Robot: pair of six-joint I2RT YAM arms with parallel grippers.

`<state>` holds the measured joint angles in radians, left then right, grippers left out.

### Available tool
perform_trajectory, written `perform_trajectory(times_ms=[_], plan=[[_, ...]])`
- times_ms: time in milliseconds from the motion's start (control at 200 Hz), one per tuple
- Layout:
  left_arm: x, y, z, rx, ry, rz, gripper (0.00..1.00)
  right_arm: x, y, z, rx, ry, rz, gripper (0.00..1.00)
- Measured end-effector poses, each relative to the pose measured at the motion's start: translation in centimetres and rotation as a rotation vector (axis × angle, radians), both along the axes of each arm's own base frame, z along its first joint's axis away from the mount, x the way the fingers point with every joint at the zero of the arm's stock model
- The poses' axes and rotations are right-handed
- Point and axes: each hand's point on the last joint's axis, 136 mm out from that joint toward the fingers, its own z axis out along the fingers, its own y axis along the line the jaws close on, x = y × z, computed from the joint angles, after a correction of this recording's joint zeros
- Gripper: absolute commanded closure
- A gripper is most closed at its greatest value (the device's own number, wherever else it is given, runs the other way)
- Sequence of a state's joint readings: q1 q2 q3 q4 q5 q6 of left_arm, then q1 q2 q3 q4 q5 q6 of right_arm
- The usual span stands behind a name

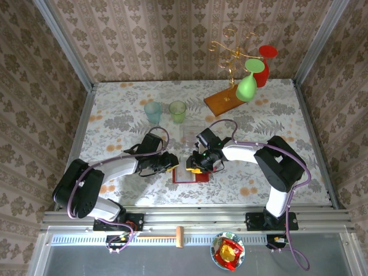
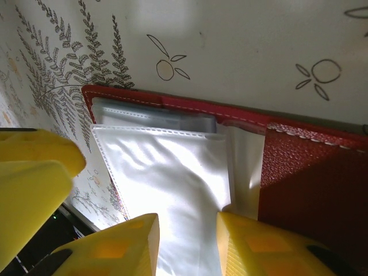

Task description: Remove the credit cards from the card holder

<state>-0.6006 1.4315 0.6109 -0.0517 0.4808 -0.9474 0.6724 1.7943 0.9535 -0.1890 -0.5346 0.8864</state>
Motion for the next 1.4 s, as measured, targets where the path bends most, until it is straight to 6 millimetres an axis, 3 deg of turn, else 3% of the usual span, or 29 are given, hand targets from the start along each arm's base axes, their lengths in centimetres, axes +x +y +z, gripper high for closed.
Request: perform_trajectory(times_ms=[330, 695, 1400], plan=[[0.0, -1.8, 1.7, -0.096, 0.011, -0.033, 0.69, 0.0, 0.0, -0.1, 0.005, -0.005, 0.0, 0.66], [-1.1, -2.5, -0.3, -0.087, 0.094, -0.059, 0.69, 0.0, -0.1, -0.3, 0.008, -0.008, -0.002, 0.66], [-1.8, -2.2, -1.0, -0.058, 0.122, -0.06, 0.64, 0.0, -0.2, -0.4, 0.017, -0.013, -0.006, 0.66]])
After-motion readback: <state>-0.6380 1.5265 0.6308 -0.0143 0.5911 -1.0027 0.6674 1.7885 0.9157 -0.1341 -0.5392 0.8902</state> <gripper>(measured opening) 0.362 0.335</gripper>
